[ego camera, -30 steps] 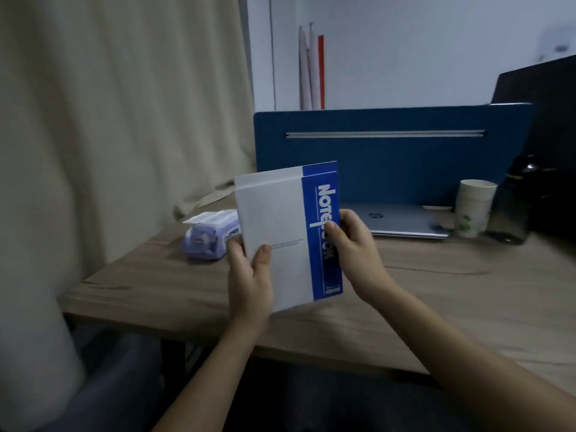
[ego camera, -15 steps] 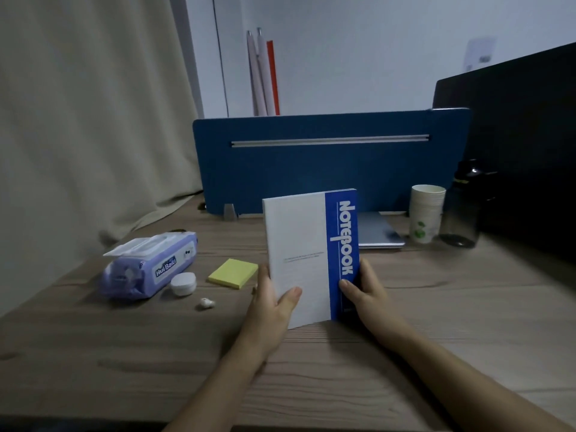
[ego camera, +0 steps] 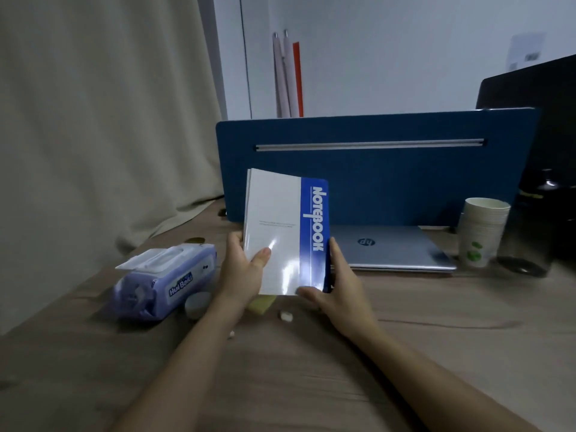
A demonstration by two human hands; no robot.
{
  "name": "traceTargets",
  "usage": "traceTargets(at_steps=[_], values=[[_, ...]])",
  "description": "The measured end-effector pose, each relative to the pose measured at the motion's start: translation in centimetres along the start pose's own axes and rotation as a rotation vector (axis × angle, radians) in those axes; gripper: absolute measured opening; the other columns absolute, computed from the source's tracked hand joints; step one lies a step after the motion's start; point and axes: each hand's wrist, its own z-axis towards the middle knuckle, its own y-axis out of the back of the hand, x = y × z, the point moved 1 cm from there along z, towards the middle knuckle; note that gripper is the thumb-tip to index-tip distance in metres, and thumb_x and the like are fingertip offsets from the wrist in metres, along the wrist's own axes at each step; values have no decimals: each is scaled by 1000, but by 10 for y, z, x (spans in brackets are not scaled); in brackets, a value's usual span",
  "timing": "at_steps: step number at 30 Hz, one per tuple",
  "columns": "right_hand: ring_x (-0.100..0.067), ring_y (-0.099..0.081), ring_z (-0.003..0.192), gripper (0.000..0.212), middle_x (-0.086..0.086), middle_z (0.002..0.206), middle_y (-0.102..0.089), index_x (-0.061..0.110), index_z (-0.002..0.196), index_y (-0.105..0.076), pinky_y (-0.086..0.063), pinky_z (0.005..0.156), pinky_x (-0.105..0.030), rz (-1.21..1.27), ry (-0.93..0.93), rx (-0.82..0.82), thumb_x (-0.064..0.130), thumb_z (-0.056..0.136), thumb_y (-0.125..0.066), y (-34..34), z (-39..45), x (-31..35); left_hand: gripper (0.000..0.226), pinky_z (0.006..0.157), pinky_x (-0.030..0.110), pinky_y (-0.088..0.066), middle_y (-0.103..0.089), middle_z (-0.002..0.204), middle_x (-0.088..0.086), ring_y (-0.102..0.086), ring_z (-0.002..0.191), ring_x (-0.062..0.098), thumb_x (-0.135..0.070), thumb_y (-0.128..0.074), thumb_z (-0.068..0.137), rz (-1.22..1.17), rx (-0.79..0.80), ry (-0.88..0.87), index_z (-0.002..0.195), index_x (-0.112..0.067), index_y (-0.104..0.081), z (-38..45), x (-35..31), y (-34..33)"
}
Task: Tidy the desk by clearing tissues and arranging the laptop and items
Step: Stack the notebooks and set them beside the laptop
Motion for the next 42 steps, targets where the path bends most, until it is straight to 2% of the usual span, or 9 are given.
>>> traceTargets(at_steps=[4,7,10,13,19,26,34,38,42], values=[[12,-34,120,118,23,135,-36,24,155,-14,-28,94,1,-147,-16,35,37,65,-88,-15,35,-17,27,59,28,-49,-57,97,-10,-59,85,7,-24,-61,95,68,42,89,110,-26,-39,45,17,-1],[24,-33,118,112,40,135,-30,22,153,-23,-29,94,3,-182,34,93,37,64,-89,-20,57,-28,26,56,25,-43,-55,96,-7,-55,81,6,-22,-61,96,100,48,138,111,-21,-40,68,30,-5],[18,-35,123,109,47,138,-20,26,153,-22,-37,102,-10,-230,43,165,43,66,-85,-24,73,-39,28,53,22,-38,-56,99,-5,-53,77,6,-22,-59,97,153,58,203,119,-17,-43,83,42,-8],[10,-29,124,108,51,139,-9,30,154,-15,-37,102,-12,-295,64,250,51,68,-79,-28,84,-51,35,64,28,-43,-62,117,6,-57,93,20,-22,-58,97,252,93,218,129,-12,-48,96,50,-10],[-21,-20,135,107,10,157,-24,28,150,-21,-21,108,-40,-708,83,206,86,64,-46,-36,98,-65,41,92,43,-49,-60,133,14,-58,114,31,-22,-55,99,397,188,235,136,-8,-47,115,60,-13],[-21,-37,130,87,7,144,-48,28,134,-45,-28,97,-39,-935,86,198,87,73,-25,-38,100,-73,53,69,31,-44,-56,116,14,-54,86,18,-21,-46,101,586,278,332,144,-7,-19,120,63,-18],[-21,-39,128,82,7,141,-51,27,135,-48,-29,97,-40,-987,81,197,83,79,-28,-41,99,-68,61,83,33,-43,-60,130,7,-55,107,22,-38,-75,83,610,479,328,134,-14,-53,125,61,-5],[-22,-41,121,73,5,132,-58,27,126,-56,-32,94,-43,-1066,71,195,81,82,-32,-48,103,-64,76,88,34,-41,-55,135,4,-50,113,20,-37,-86,70,609,600,347,134,-20,-48,127,55,4],[-23,-41,119,73,3,128,-55,29,126,-56,-33,93,-44,-1102,40,192,82,82,-32,-52,109,-63,81,96,35,-37,-46,147,7,-45,128,26,-26,-81,78,710,606,283,145,-19,-35,125,60,2]])
